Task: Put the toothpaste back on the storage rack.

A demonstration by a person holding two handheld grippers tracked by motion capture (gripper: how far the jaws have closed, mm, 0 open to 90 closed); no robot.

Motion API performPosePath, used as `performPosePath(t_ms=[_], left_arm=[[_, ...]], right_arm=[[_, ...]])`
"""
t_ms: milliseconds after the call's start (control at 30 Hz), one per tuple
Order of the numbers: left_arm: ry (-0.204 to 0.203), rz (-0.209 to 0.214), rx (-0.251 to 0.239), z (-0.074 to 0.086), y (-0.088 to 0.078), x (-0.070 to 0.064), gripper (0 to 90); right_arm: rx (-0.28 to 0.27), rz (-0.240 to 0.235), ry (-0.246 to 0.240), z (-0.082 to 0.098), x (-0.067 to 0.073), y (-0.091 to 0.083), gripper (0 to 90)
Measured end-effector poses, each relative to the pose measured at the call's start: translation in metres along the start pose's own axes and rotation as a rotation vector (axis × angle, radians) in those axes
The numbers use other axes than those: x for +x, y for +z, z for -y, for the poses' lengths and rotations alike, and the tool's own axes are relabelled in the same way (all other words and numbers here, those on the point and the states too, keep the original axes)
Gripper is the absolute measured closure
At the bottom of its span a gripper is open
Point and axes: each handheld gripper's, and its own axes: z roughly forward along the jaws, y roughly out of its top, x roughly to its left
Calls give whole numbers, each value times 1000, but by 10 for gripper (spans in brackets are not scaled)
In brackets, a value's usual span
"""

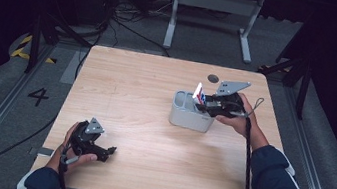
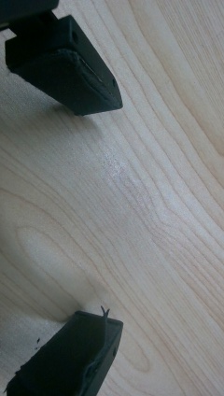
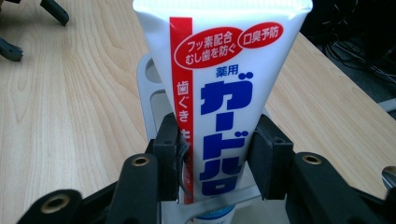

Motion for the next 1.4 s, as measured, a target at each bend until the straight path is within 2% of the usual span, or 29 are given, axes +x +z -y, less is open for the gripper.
performPosePath(t_ms=[267,700,1300,1400], left_arm=[[0,1,0,0,0,0,1],[0,1,0,0,0,0,1],[1,0,-1,0,0,0,1],[4,-1,-2,0,0,0,1]], right_arm=[[-4,1,10,3,0,-1,599],[12,11,-11,0,4,-1,586],[-11,11,-17,-1,9,0,548],[-20,29,-13,-2,9,-2,540]])
